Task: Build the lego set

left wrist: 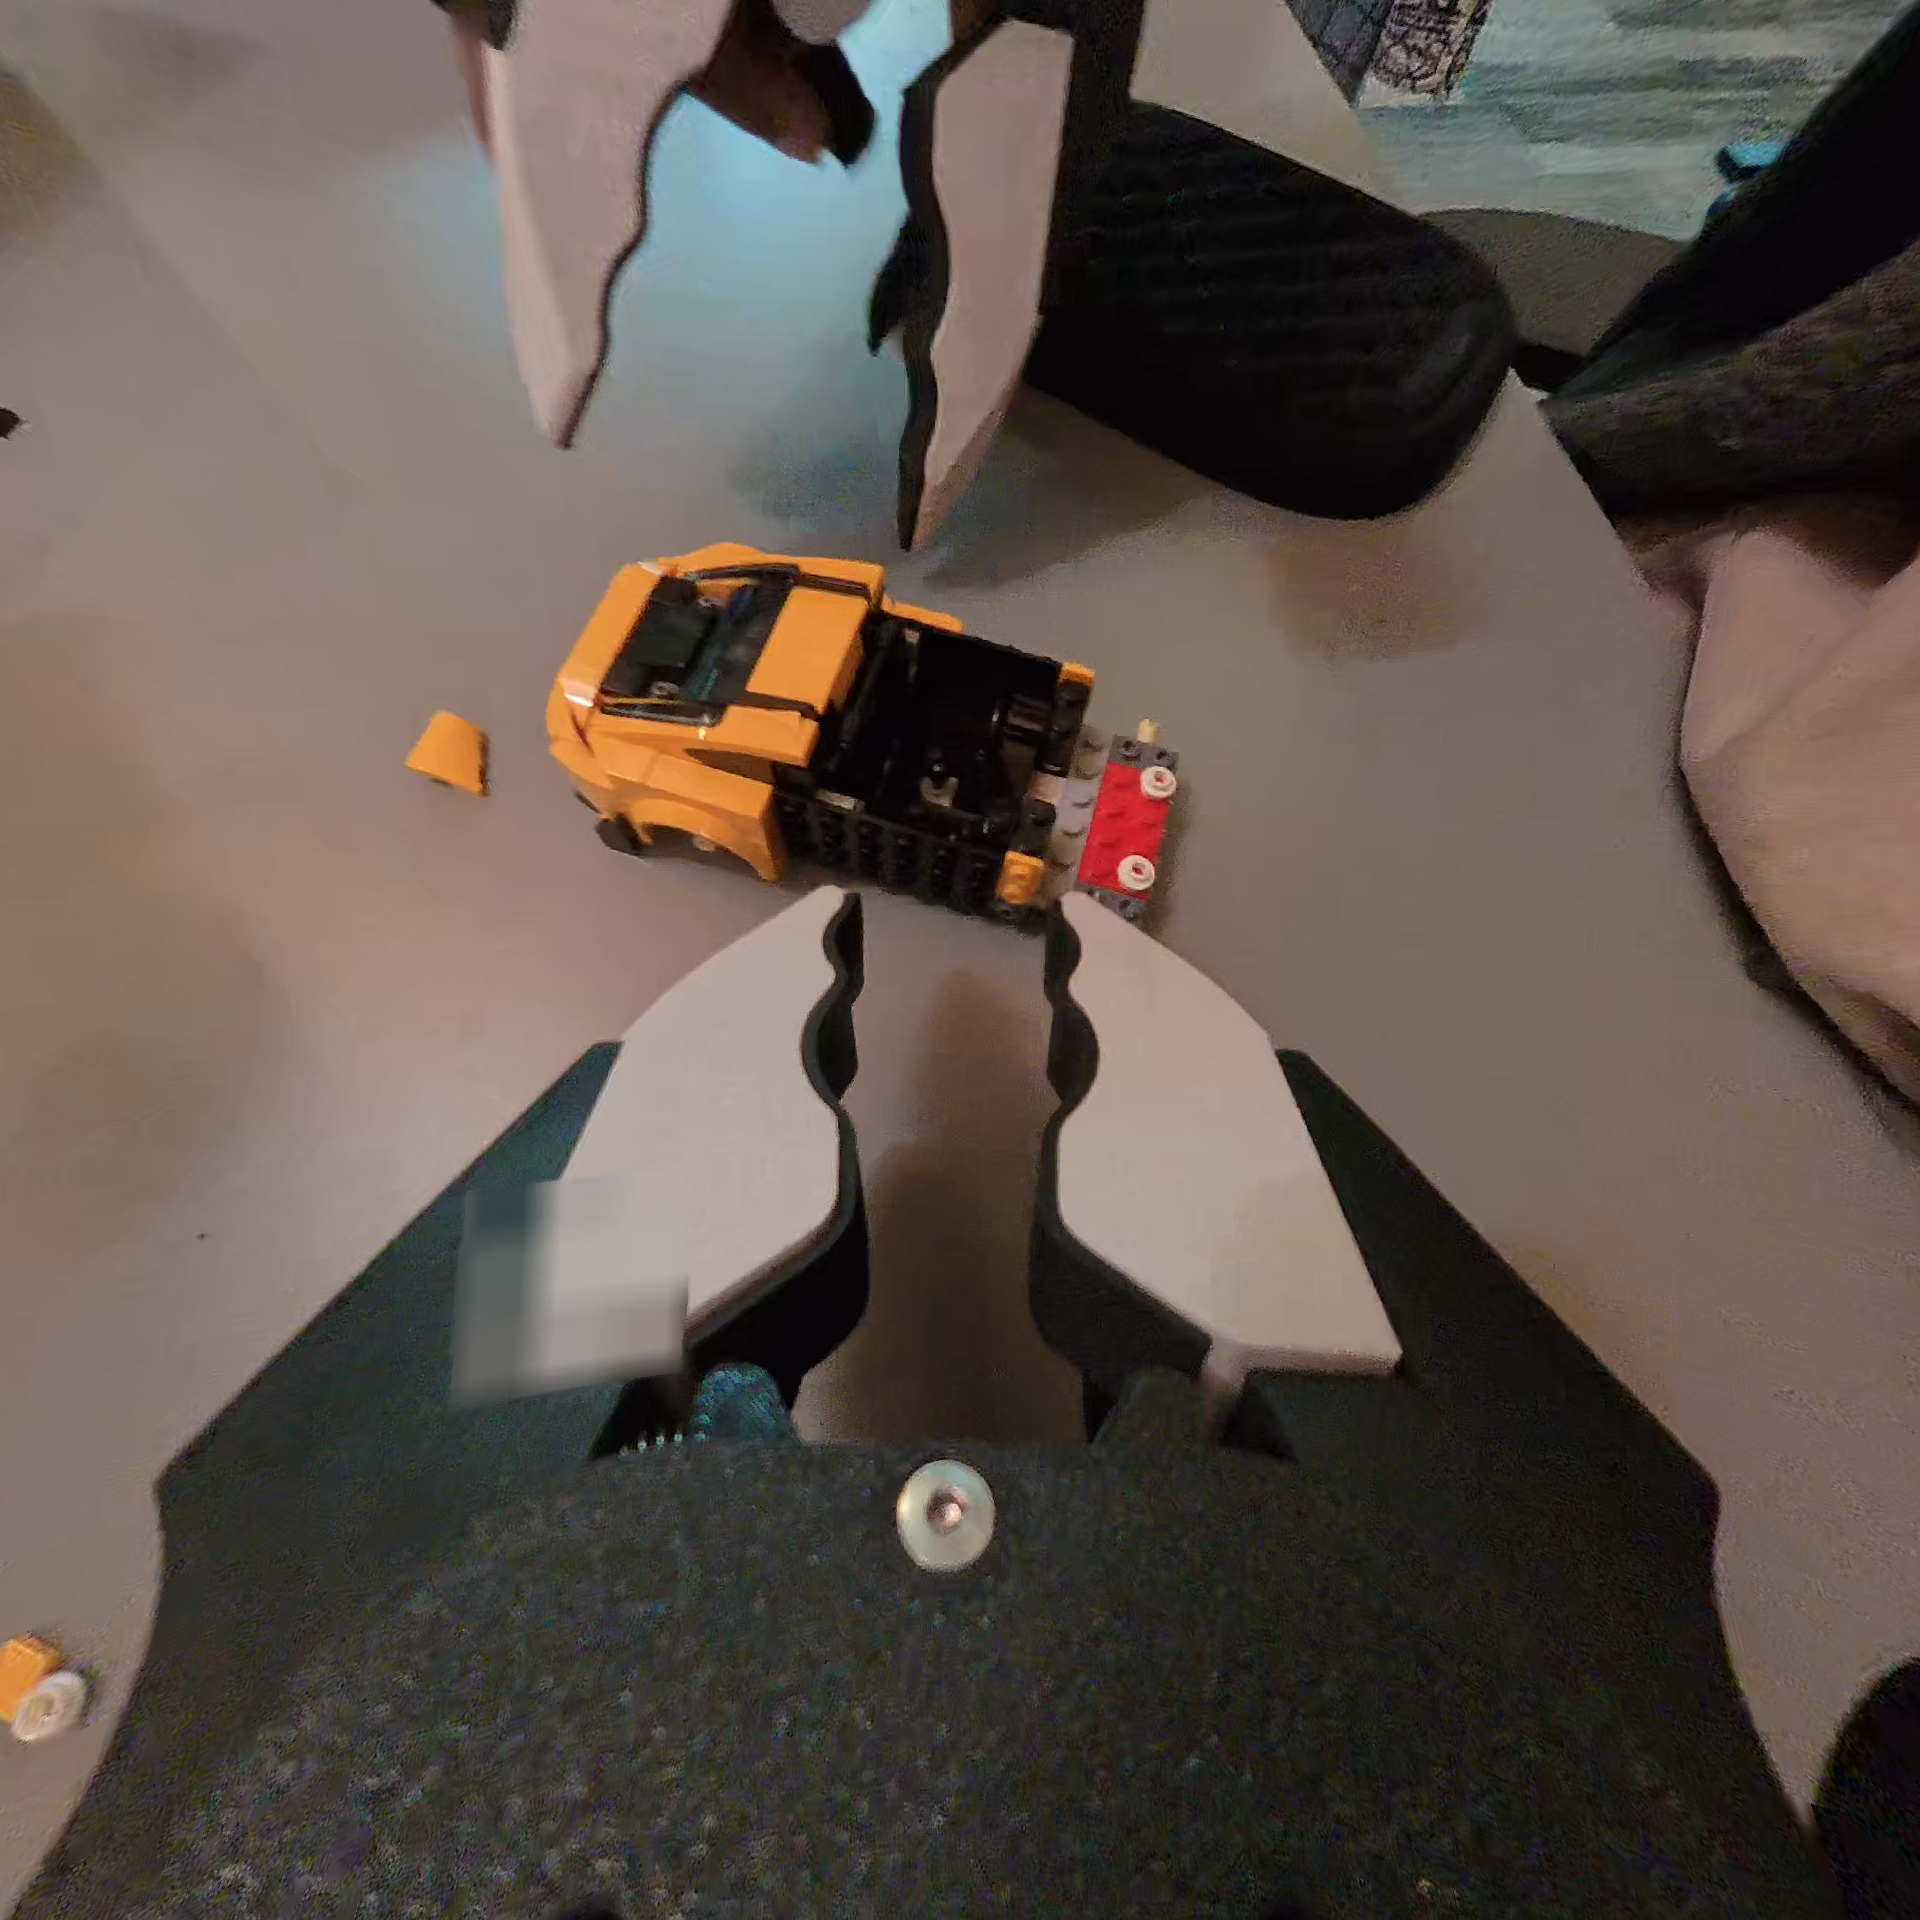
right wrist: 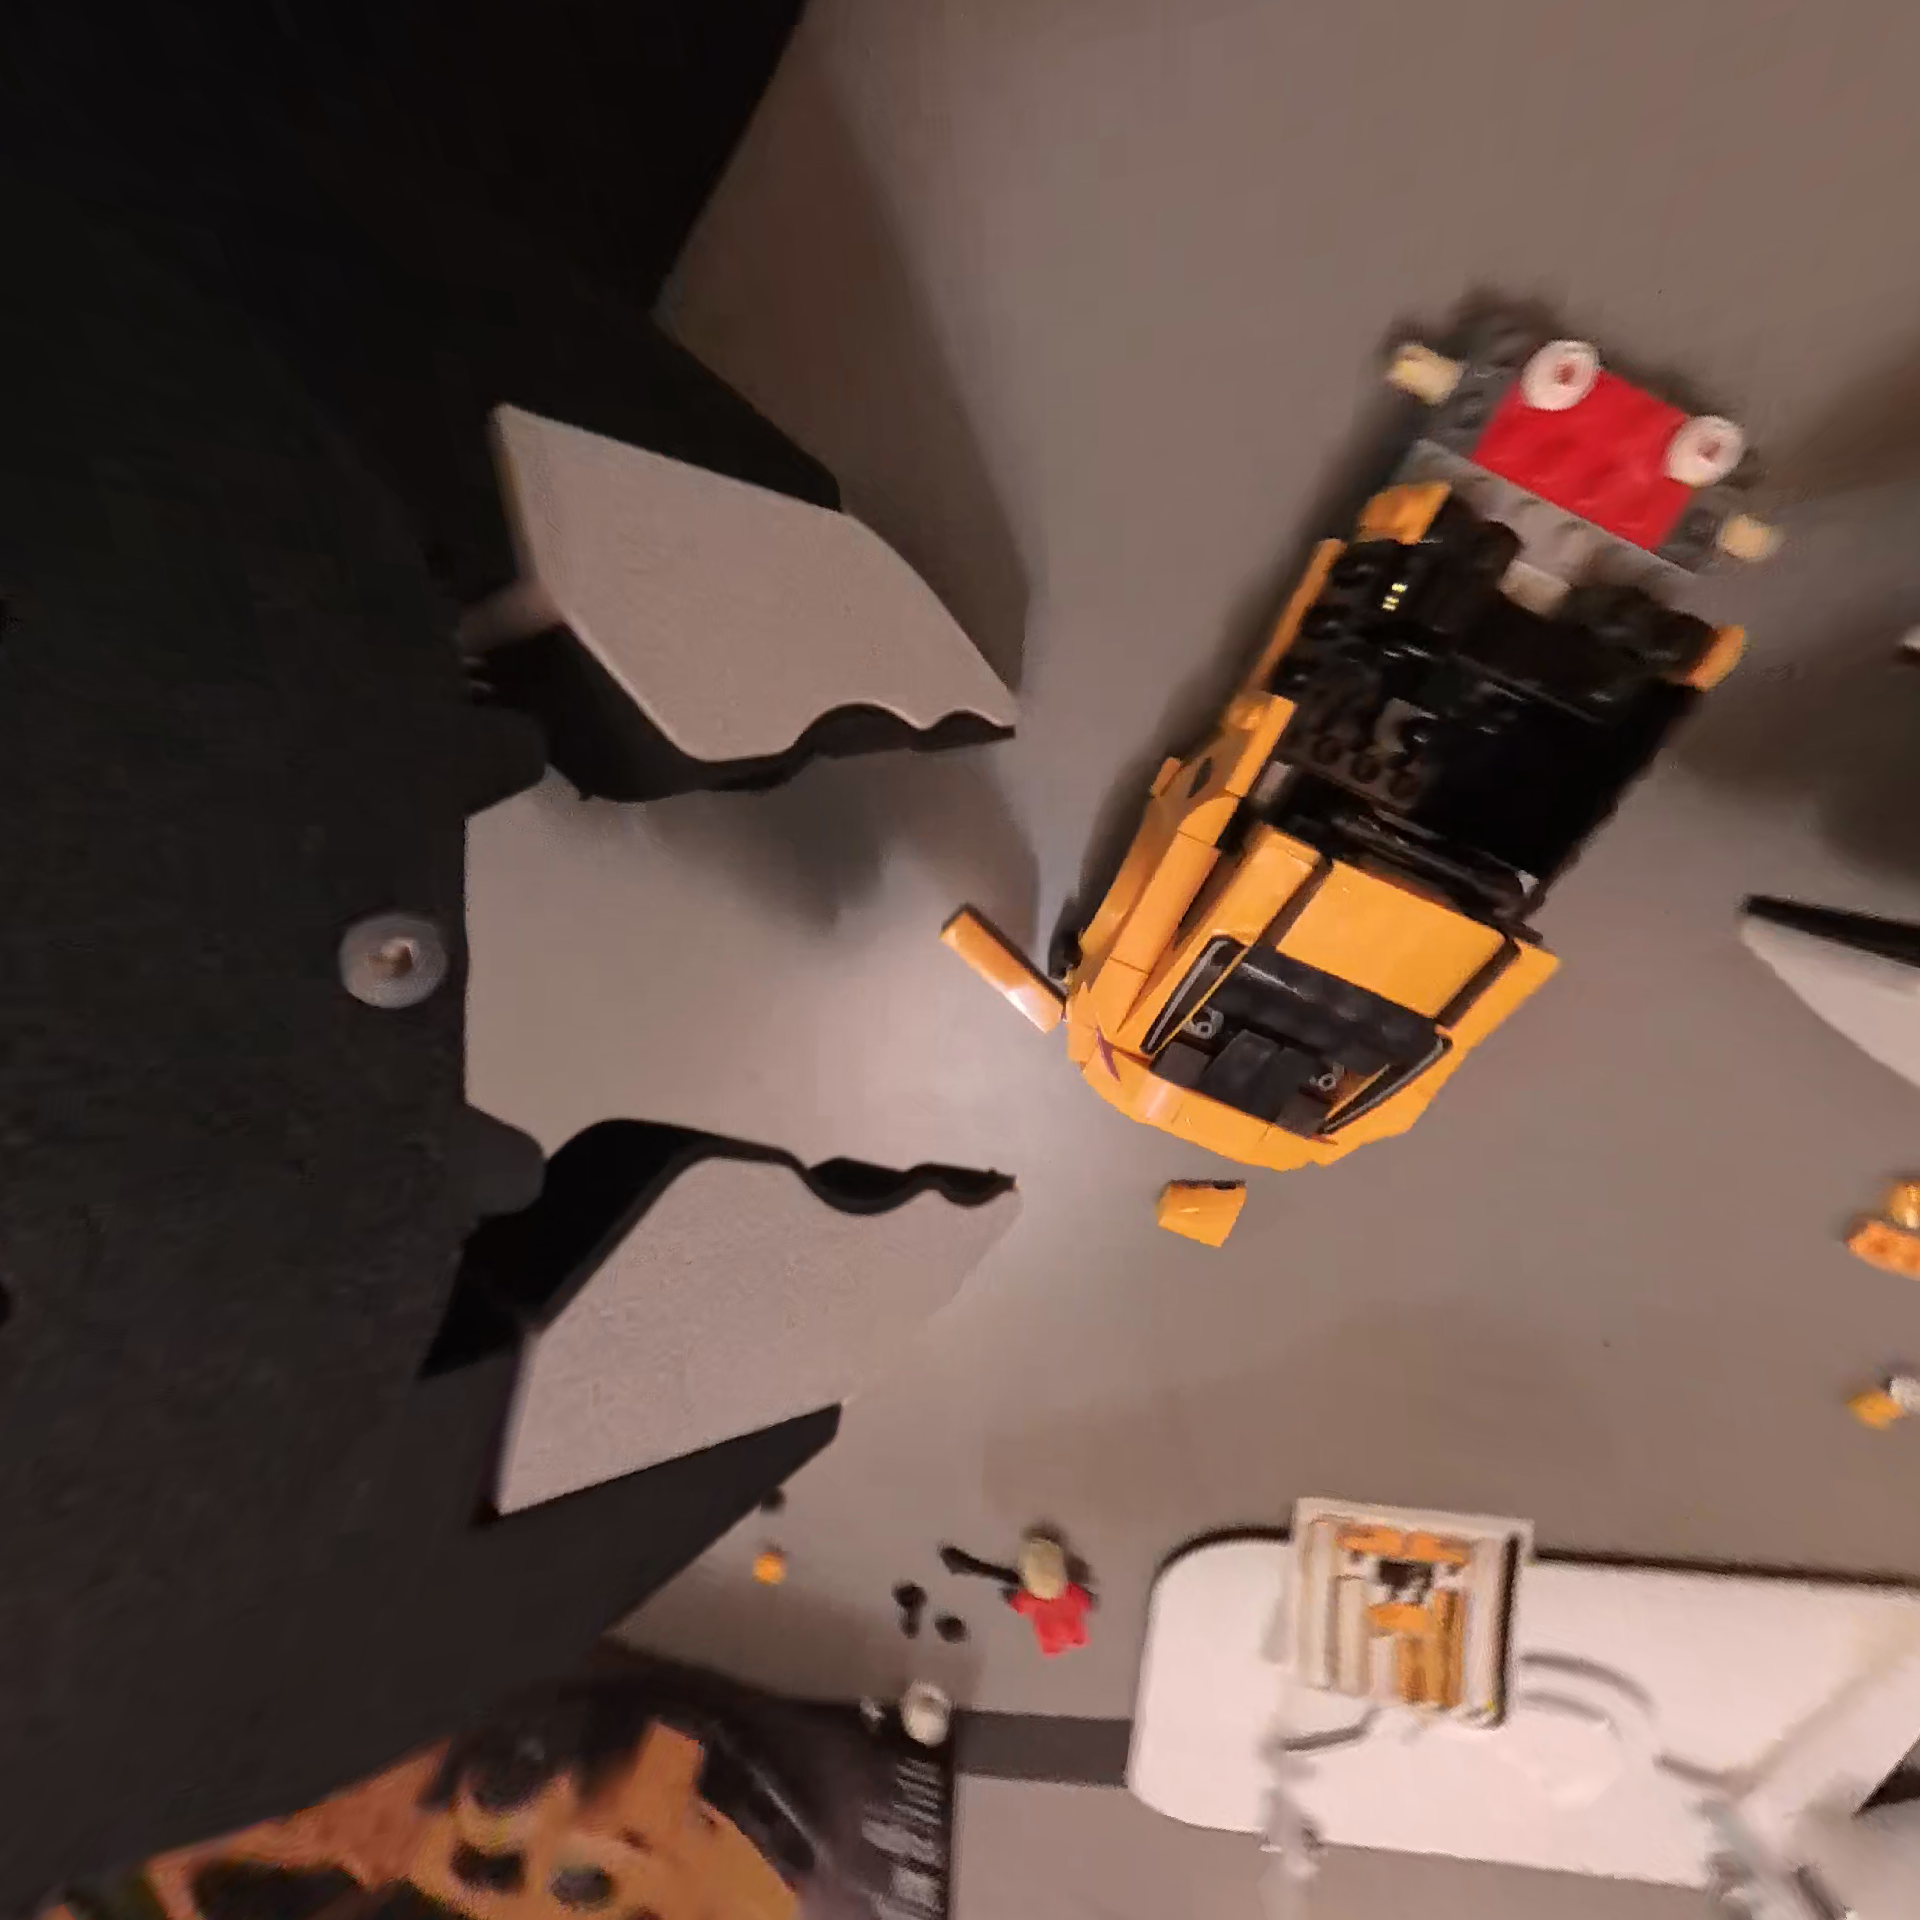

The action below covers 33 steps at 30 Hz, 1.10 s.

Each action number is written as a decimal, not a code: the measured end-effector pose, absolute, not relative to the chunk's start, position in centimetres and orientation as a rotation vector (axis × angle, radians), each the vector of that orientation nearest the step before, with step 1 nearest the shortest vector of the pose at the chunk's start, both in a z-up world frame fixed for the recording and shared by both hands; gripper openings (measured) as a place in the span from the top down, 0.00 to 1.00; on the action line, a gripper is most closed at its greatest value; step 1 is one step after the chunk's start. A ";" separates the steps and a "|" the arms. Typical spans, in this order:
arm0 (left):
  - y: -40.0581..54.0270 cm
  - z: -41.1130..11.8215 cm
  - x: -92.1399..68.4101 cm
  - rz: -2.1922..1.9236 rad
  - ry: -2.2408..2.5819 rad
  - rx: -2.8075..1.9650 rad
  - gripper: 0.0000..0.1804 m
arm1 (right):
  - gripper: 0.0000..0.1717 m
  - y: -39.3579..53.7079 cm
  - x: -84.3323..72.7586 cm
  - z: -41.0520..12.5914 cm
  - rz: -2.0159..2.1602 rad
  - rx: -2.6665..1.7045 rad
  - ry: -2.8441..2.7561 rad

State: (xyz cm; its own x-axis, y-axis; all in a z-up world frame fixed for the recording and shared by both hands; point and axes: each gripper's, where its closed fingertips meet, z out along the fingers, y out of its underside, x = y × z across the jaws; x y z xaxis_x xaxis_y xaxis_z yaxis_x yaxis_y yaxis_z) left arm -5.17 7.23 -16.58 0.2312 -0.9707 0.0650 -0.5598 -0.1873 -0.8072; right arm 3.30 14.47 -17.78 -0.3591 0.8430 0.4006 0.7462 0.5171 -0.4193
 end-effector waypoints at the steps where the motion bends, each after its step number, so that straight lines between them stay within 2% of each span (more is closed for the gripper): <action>1: 7.0 -16.7 -5.3 -0.785 1.402 -1.862 0.81 | 0.53 14.7 3.1 -17.8 0.183 -1.212 -2.263; 9: 5.7 -15.4 -6.0 -0.769 1.199 -1.932 0.83 | 0.42 14.9 -0.6 -17.6 0.093 -0.510 -2.846; 15: 5.6 -15.3 -7.0 -0.771 1.038 -1.951 0.83 | 0.40 13.7 -0.2 -20.7 0.186 -0.370 -3.043; 17: 5.6 -15.3 -7.1 -0.783 1.021 -1.940 0.83 | 0.45 13.7 0.1 -20.7 0.202 -0.415 -3.053; 18: 5.6 -15.3 -7.2 -0.785 1.016 -1.931 0.83 | 0.53 13.4 0.4 -20.5 0.245 -0.453 -3.046; 24: 5.0 -14.3 -6.7 -0.844 1.025 -1.835 0.81 | 0.53 11.5 1.2 -19.3 0.630 -1.038 -2.853; 28: 4.6 -13.0 -6.2 -0.858 1.036 -1.741 0.77 | 0.53 10.2 0.7 -15.4 1.154 -1.425 -2.452; 33: 4.2 -13.8 -5.1 -0.738 1.157 -1.687 0.70 | 0.53 9.8 1.7 -14.0 1.488 -1.636 -2.014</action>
State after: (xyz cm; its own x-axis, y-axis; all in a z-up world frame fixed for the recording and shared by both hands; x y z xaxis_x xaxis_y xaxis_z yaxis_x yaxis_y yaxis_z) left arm -5.10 4.18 -13.81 0.3754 -0.9265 -0.0251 -0.3674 -0.1239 -0.9218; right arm 1.65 9.77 -14.00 -0.3940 0.8068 -0.4404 0.6578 -0.0872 -0.7481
